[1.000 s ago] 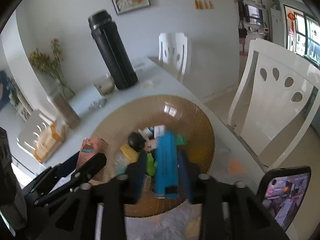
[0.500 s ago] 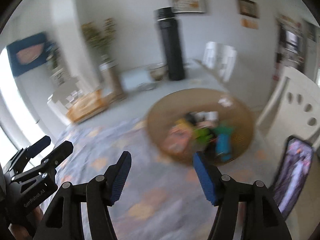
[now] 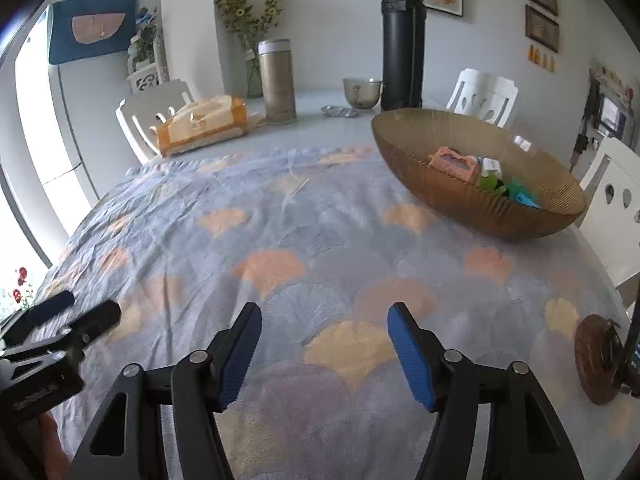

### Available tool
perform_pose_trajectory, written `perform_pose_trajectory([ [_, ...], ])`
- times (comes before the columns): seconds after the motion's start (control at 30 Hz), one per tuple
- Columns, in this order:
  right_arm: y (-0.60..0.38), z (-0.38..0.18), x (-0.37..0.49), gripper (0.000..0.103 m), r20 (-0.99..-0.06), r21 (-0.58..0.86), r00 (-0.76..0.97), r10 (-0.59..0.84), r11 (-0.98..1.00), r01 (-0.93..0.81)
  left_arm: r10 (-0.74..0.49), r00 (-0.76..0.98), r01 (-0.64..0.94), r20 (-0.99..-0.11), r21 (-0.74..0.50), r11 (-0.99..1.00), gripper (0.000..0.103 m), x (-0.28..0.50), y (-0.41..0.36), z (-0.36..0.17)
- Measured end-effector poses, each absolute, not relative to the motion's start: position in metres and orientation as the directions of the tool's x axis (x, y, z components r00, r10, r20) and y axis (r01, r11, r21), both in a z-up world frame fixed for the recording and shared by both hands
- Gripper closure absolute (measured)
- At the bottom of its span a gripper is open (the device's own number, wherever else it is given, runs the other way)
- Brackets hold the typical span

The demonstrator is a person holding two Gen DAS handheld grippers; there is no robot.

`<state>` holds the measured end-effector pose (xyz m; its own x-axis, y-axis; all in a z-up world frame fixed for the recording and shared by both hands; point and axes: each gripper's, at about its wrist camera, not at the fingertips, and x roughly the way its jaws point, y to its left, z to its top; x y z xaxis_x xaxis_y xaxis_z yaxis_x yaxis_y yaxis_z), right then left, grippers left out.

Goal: Organize rigid objects

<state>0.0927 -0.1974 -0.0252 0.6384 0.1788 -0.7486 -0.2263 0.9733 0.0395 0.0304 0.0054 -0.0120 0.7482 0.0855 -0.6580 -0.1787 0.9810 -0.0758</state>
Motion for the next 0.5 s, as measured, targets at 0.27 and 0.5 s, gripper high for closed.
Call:
perform_pose_trajectory([
  [0.27,-0.203,-0.029,0.096,0.03,-0.768,0.028,0.627,0.132,0.985,-0.173,0.103,0.722,-0.182,-0.684,-0.044,0.982,0.01,0.035,-0.001,-0.015],
  [0.5,-0.193,-0.025,0.089,0.02,-0.749,-0.027,0.653,0.107,0.981,-0.192,0.111,0.712,-0.167,-0.693,-0.014,0.986,0.01,0.035,-0.007,-0.016],
])
